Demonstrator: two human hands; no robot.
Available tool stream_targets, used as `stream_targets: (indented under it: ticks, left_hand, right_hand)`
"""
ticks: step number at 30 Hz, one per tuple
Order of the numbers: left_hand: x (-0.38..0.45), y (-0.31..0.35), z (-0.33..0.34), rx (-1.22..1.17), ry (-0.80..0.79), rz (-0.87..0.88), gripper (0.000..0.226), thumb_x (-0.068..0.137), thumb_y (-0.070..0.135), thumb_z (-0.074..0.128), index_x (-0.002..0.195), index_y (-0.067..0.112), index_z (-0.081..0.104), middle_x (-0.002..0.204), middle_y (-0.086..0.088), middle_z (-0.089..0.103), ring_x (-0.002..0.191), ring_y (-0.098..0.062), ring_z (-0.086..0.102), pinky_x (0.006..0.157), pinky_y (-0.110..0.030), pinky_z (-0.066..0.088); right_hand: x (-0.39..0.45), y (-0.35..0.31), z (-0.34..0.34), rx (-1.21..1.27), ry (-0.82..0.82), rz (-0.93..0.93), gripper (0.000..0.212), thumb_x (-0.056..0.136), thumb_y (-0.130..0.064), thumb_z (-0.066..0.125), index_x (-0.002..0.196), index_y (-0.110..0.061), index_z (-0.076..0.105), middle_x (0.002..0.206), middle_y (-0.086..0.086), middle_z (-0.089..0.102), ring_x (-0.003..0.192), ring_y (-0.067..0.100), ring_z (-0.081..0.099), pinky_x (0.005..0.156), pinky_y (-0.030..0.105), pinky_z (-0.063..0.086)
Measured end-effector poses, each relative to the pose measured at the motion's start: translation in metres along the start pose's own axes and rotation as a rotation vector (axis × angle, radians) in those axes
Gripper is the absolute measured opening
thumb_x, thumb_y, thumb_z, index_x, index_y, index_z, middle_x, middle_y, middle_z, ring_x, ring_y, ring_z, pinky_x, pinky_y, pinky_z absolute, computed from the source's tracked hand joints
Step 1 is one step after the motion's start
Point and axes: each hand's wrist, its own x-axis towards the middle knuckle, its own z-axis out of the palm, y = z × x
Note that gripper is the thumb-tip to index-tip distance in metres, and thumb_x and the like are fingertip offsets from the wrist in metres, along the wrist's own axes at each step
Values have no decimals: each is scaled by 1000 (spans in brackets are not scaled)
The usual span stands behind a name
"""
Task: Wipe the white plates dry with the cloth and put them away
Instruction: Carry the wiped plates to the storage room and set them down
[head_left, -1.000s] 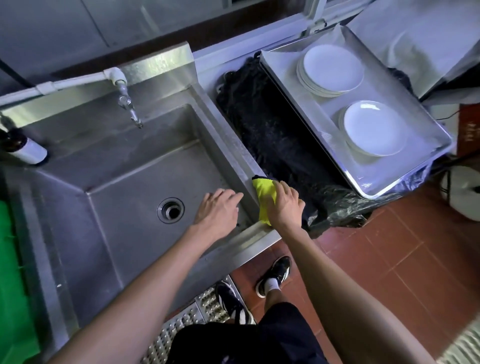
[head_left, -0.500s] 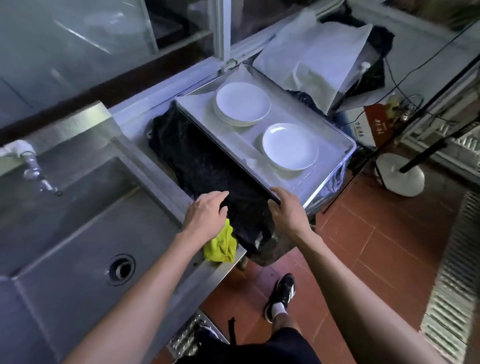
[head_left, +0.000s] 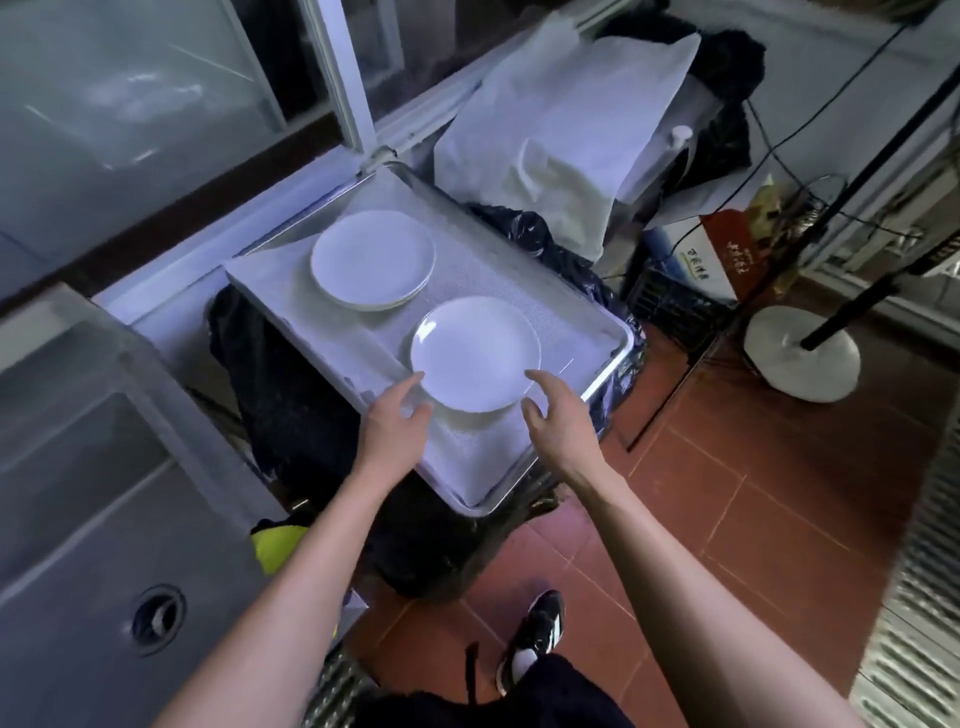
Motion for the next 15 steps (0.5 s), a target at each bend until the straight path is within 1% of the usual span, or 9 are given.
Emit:
stream_targets:
  ticks: [2,4,5,6,7,8,9,11,15]
  left_hand:
    - [8,8,9,-62,25,-31,44,99,22,59,143,27,57,138,0,62,117,-6,55,91,-18,41]
    - [15,13,16,-106,47,-68,47,99,20,59,145,24,55,139,-1,62,111,-4,57,79,-6,42]
    - [19,16,18,-132,58,-89,48,99,19,59,146,24,54,138,-2,61,108,-4,59,73,-3,43]
    - [24,19,19,-156,69,-107,48,99,18,59,147,23,53,139,-3,61,108,-5,60,76,-5,46]
    - [28,22,21,-174,78,-119,49,99,17,59,147,21,53,141,-3,60,114,-7,61,89,-13,48]
    - [33,24,22,-188,81,-127,49,99,15,58,148,19,52,143,-3,59,123,-10,59,105,-25,46]
    - [39,24,23,-202,81,-136,49,99,13,57,147,18,53,145,-3,59,130,-12,56,113,-34,42]
    - [54,23,26,-202,87,-154,47,97,11,55,143,18,56,141,-1,62,132,-14,56,115,-40,41]
    - [81,18,30,-184,87,-183,43,92,10,53,131,23,63,127,5,69,121,-18,62,107,-42,47]
  right_hand:
    - [14,2,-6,14,-14,-8,44,101,-17,53,145,-16,50,151,2,50,133,25,49,113,40,38]
    - [27,2,-8,18,-32,-16,44,101,-17,52,146,-17,50,152,1,49,137,23,45,114,38,35]
    - [34,2,-9,18,-38,-17,44,101,-17,51,146,-17,50,153,1,48,139,22,43,115,37,34]
    - [41,2,-9,17,-42,-17,44,101,-16,51,146,-17,50,153,1,48,140,23,42,116,37,33]
    - [48,2,-9,16,-45,-16,44,101,-16,51,145,-17,50,153,1,47,141,23,41,116,37,32]
    - [55,2,-8,12,-49,-10,44,101,-15,50,145,-16,50,154,2,47,140,24,41,116,37,32]
    - [62,3,-7,7,-52,-3,45,100,-15,50,145,-16,50,154,2,46,139,26,42,116,38,32]
    - [76,4,-5,2,-52,17,46,99,-13,51,145,-14,49,153,3,46,137,27,43,114,37,33]
    - [97,7,2,11,-37,74,48,98,-12,51,146,-12,47,151,1,47,137,28,42,116,42,33]
